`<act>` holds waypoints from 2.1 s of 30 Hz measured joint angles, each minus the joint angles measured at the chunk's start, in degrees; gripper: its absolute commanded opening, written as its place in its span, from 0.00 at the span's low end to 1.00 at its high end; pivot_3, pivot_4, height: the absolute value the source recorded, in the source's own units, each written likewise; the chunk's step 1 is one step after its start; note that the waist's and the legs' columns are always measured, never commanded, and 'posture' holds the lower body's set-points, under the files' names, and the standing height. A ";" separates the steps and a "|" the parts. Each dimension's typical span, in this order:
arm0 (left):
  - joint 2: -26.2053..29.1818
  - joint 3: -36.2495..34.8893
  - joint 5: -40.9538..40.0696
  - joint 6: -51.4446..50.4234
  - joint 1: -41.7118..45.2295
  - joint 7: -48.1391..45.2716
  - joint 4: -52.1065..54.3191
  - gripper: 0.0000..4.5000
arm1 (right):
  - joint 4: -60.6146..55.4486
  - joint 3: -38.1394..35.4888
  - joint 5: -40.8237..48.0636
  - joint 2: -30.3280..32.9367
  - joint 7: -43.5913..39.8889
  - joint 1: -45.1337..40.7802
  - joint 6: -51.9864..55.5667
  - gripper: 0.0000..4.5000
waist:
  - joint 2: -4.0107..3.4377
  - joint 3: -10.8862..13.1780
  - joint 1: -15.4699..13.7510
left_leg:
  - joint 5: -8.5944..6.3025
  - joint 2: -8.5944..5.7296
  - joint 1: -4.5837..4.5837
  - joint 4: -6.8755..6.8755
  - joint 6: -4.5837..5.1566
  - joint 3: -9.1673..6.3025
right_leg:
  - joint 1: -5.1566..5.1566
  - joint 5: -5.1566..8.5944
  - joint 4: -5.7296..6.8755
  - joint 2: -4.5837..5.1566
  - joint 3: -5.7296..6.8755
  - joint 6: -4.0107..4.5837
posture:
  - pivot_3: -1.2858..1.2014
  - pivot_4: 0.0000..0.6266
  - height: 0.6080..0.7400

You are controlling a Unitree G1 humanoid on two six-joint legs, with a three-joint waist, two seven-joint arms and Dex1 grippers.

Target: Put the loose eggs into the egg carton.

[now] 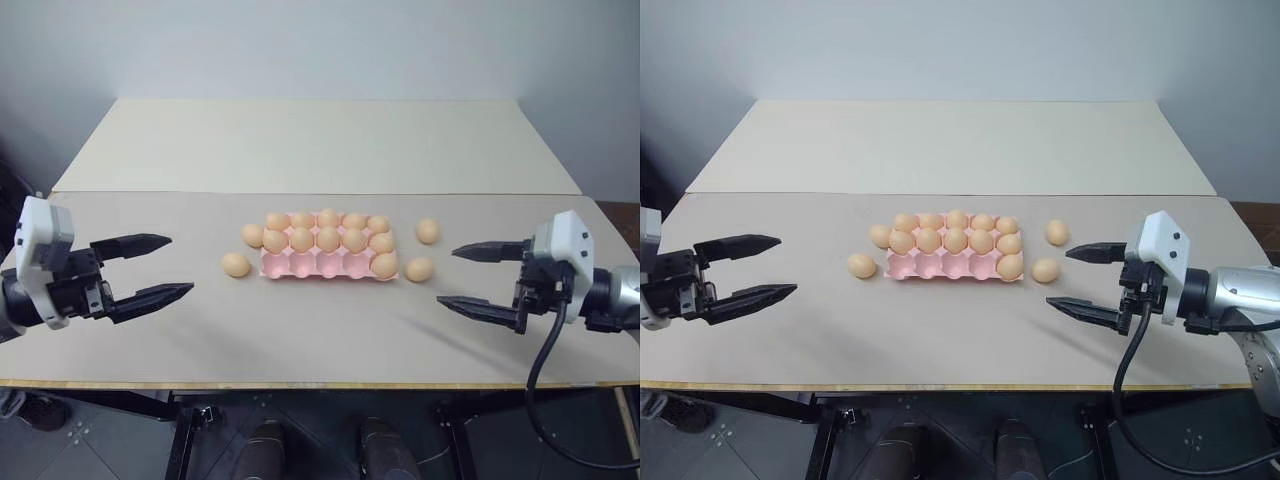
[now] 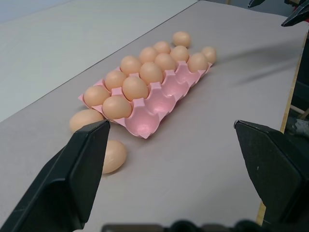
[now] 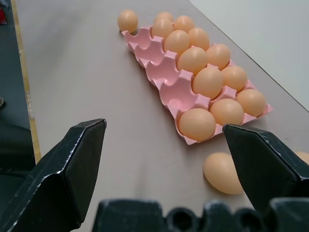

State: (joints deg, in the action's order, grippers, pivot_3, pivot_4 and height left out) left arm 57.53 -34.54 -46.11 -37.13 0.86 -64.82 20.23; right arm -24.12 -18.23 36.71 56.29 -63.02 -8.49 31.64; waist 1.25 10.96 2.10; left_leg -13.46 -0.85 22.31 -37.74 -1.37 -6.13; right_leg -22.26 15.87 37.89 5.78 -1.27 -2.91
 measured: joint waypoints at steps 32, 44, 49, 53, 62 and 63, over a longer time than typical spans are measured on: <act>-0.80 5.98 0.77 1.89 4.94 -1.42 -1.14 1.00 | 13.96 11.51 -13.44 -3.42 6.92 -14.39 -3.74 1.00 | 0.00 0.00 0.27 | -0.01 0.02 0.03 0.01 -0.01 0.12 | -0.12 0.00 0.05 -0.04 -0.17 0.00 | 0.52 0.24 1.00; -0.94 9.27 1.96 4.53 7.77 -2.76 -3.67 1.00 | 18.95 20.90 -23.27 -5.48 2.53 -15.57 -15.96 1.00 | 0.00 0.00 0.40 | -0.01 0.02 -0.03 0.00 -0.01 0.16 | -0.13 0.00 0.11 -0.06 -0.21 0.00 | 0.52 0.24 1.00; -1.40 11.22 3.20 5.98 9.08 -3.36 -5.02 1.00 | 28.46 27.11 -31.49 -9.27 4.35 -20.02 -23.03 1.00 | 0.00 0.00 0.46 | -0.01 0.03 -0.02 0.01 -0.01 0.19 | -0.19 0.00 0.14 -0.09 -0.28 0.00 | 0.52 0.24 1.00; -1.45 11.52 3.26 6.20 9.56 -3.45 -5.26 1.00 | 35.30 29.25 -34.22 -12.01 3.93 -22.04 -26.41 1.00 | 0.00 0.00 0.44 | -0.01 0.02 0.00 0.01 -0.01 0.19 | -0.22 0.00 0.12 -0.08 -0.30 0.00 | 0.52 0.24 1.00; -0.51 12.78 3.33 6.10 11.07 -5.23 -7.24 1.00 | 38.14 28.77 -34.74 -12.69 1.87 -22.60 -26.39 0.43 | 0.00 0.00 0.41 | -0.01 0.03 -0.03 0.01 -0.01 0.20 | -0.22 0.00 0.16 -0.10 -0.31 0.00 | 0.52 0.24 1.00; -0.40 13.00 3.49 6.11 11.53 -5.63 -7.76 1.00 | 37.78 28.59 -34.72 -12.68 1.89 -22.44 -26.08 0.41 | 0.00 0.00 0.41 | -0.01 0.03 -0.03 0.01 -0.01 0.20 | -0.22 0.00 0.16 -0.10 -0.31 0.00 | 0.52 0.24 1.00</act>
State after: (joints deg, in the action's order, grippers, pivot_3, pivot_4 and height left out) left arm 57.13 -21.54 -42.62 -31.02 12.39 -70.45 12.47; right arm 13.66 10.37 1.99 43.61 -61.13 -30.93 5.56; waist 1.25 10.96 2.51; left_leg -13.47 -0.82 22.29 -37.73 -1.38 -5.94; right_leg -22.48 15.86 38.05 5.68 -1.59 -2.90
